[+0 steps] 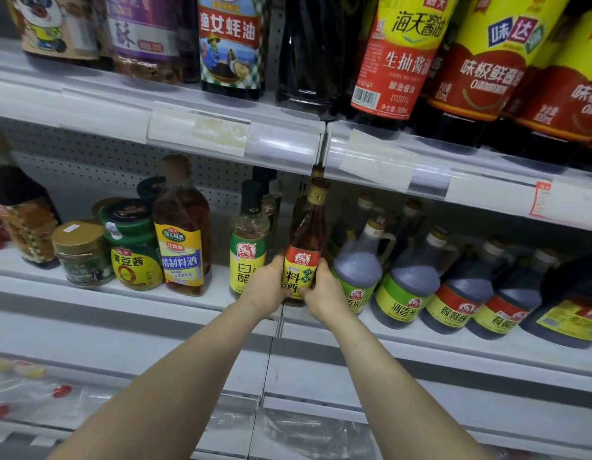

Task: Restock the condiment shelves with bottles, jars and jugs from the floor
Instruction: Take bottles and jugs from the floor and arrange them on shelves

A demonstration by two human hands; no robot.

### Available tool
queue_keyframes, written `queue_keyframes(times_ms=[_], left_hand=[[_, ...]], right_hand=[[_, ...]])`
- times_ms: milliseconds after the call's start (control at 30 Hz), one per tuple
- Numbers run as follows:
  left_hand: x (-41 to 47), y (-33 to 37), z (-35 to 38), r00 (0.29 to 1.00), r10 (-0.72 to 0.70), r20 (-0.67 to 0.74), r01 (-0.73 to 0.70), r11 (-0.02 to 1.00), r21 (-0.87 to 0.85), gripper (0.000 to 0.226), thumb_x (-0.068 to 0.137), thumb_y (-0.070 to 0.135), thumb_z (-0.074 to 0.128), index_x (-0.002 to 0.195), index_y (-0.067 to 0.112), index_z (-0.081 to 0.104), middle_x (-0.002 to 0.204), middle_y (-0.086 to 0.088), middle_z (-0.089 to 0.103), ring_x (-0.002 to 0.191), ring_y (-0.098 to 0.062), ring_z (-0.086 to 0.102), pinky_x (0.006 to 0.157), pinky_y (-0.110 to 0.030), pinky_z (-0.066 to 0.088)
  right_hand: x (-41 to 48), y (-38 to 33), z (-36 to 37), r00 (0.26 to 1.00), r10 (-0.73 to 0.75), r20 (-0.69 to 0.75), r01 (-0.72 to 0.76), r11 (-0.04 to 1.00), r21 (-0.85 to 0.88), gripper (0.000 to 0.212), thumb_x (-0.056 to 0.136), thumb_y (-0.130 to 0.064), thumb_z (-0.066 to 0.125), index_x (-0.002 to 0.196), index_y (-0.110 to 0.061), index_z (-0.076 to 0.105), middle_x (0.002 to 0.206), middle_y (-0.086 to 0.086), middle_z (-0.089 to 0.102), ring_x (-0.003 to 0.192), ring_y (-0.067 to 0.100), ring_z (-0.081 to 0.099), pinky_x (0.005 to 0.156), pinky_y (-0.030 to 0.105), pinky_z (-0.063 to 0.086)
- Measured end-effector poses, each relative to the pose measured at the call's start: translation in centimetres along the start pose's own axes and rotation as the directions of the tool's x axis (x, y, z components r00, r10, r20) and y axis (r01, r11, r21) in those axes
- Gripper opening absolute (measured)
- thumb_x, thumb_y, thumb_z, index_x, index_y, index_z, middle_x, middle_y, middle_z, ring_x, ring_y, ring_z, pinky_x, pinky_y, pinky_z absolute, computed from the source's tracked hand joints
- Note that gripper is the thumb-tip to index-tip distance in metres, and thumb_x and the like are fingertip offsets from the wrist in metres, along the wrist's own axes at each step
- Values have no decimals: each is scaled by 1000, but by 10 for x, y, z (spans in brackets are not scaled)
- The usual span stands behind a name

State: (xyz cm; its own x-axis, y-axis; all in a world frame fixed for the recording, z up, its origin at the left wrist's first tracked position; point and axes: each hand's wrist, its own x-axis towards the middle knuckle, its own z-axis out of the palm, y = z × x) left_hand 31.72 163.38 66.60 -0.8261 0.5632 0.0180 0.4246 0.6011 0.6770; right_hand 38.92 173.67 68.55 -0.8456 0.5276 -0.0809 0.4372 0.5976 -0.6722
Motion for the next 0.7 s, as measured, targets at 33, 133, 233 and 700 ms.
queue_keyframes(times_ms=[33, 133, 233, 700], left_hand=[[1, 0, 1, 1000, -5, -5, 5, 1000, 7, 55, 84, 7, 73, 130, 8, 43, 126, -12, 64, 117, -30, 61, 100, -42, 49], [1, 0, 4, 1000, -10, -22, 10, 1000, 0, 55, 85, 7, 72, 132, 8, 42, 124, -13, 65, 116, -31, 61, 98, -41, 48], [2, 0, 6, 999, -11, -39, 11, 1000, 4, 53, 86, 8, 71, 131, 7, 42, 122, -14, 66, 114, -32, 62, 97, -41, 48], [-45, -2, 13, 998, -37, -52, 38, 999, 20, 75, 88, 13, 70, 151, 13, 30, 133, -12, 61, 119, -34, 58, 95, -39, 49]], right_hand=[[1, 0, 1, 1000, 6, 0, -6, 1000, -4, 56, 93, -6, 64, 142, -13, 37, 133, 13, 59, 121, 32, 57, 103, 44, 47], [2, -1, 4, 1000, 26, -5, -26, 1000, 0, 55, 95, -5, 61, 143, -13, 35, 133, 13, 58, 120, 32, 57, 101, 43, 47], [2, -1, 7, 998, 54, -16, -54, 998, 28, 55, 96, -4, 57, 144, -13, 32, 133, 14, 58, 119, 33, 57, 99, 42, 47], [-46, 3, 11, 999, 37, 27, -38, 999, 23, 75, 96, -1, 51, 159, -11, 11, 154, 13, 40, 135, 34, 45, 108, 37, 39]])
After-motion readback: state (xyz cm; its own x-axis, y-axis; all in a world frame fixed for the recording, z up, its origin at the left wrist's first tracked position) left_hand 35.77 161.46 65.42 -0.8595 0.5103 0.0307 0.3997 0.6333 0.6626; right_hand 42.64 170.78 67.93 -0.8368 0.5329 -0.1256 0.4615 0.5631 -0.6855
